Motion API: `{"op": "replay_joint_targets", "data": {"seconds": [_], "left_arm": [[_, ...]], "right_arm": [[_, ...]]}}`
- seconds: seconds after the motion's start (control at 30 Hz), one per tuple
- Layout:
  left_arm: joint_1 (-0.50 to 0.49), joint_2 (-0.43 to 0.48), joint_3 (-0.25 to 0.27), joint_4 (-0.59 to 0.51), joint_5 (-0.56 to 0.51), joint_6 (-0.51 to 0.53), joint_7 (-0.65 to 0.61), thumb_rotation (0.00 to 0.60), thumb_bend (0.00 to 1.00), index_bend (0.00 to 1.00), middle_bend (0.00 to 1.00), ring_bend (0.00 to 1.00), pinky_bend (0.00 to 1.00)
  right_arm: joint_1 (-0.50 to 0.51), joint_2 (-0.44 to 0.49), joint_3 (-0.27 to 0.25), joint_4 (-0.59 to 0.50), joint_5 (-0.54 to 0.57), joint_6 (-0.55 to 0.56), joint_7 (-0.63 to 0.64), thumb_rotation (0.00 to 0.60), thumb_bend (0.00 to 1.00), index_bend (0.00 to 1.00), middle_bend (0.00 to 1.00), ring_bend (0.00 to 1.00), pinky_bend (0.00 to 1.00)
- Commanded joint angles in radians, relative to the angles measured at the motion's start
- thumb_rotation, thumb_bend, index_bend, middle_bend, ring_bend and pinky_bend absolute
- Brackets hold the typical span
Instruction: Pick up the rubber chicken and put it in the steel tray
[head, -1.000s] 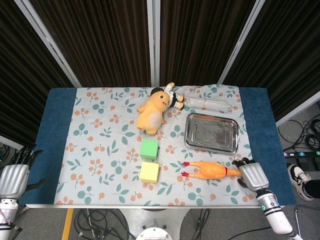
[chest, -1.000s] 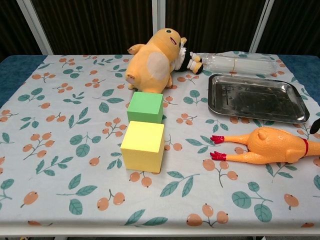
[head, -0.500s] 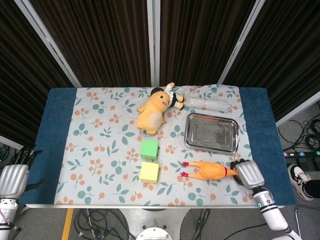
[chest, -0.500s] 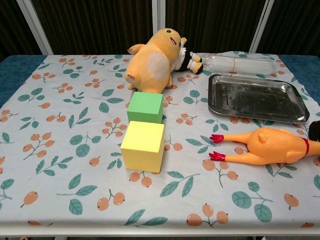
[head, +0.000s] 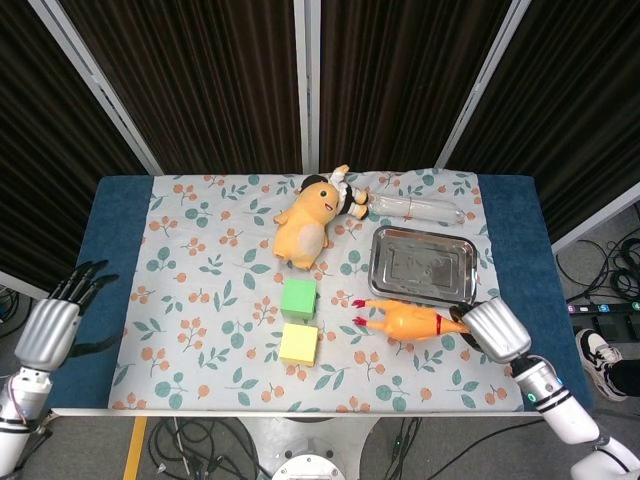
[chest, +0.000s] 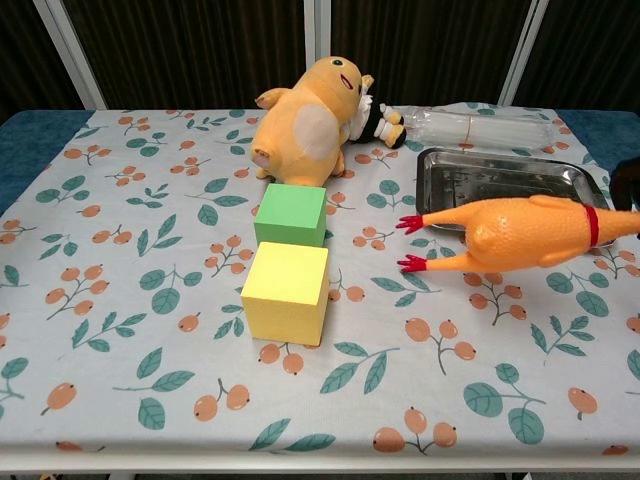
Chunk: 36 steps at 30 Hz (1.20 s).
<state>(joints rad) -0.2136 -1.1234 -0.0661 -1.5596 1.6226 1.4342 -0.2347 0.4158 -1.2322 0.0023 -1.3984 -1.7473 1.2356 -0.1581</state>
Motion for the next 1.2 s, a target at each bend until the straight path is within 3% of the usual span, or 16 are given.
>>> {"op": "replay_joint_targets", "data": {"seconds": [0.03,0.2,0.33,0.53,0.73,1.0,1.2], "left_arm": [[-0.098,0.046,-0.032,-0.037,0.043,-0.076,-0.135,0.6,0.02,0.25,0.19,0.1,0.19],[-0.229,0.074,-0.051,-0.066,0.023,-0.252,-0.318,0.6,0.02,0.24,0.19,0.1,0.19],[-0.349,0.082,-0.067,-0.076,-0.008,-0.414,-0.555,0.6,0.02,0.22,0.19,0.1,0.19],[-0.471,0.081,-0.076,-0.045,-0.014,-0.548,-0.863,0.6,0.02,0.21,0.18,0.1,0.2],[-0.54,0.072,-0.054,-0.013,0.02,-0.592,-1.077,0.6,0.02,0.21,0.18,0.1,0.2],[-0.622,0.062,-0.008,-0.007,0.055,-0.646,-1.241,0.6,0.02,0.21,0.18,0.12,0.21],[-0.655,0.051,0.015,-0.007,0.063,-0.651,-1.239,0.6,0.02,0.21,0.18,0.12,0.21]], "right_arm": [[0.081,0.129,0.034,-0.159,-0.047,-0.035,-0.048,0.6,0.18,0.98,0.79,0.75,1.0],[0.17,0.196,0.104,-0.3,-0.041,-0.106,-0.113,0.6,0.16,0.99,0.79,0.75,1.0],[0.257,0.188,0.177,-0.368,-0.006,-0.182,-0.179,0.6,0.16,0.99,0.79,0.75,1.0],[0.366,0.113,0.247,-0.379,0.049,-0.281,-0.306,0.6,0.16,0.99,0.79,0.75,1.0],[0.433,0.038,0.281,-0.34,0.108,-0.325,-0.374,0.6,0.15,0.99,0.79,0.75,1.0],[0.505,-0.03,0.316,-0.298,0.153,-0.338,-0.421,0.6,0.15,0.99,0.8,0.75,1.0],[0.559,-0.051,0.339,-0.284,0.198,-0.368,-0.491,0.6,0.15,0.99,0.8,0.75,1.0]]}}
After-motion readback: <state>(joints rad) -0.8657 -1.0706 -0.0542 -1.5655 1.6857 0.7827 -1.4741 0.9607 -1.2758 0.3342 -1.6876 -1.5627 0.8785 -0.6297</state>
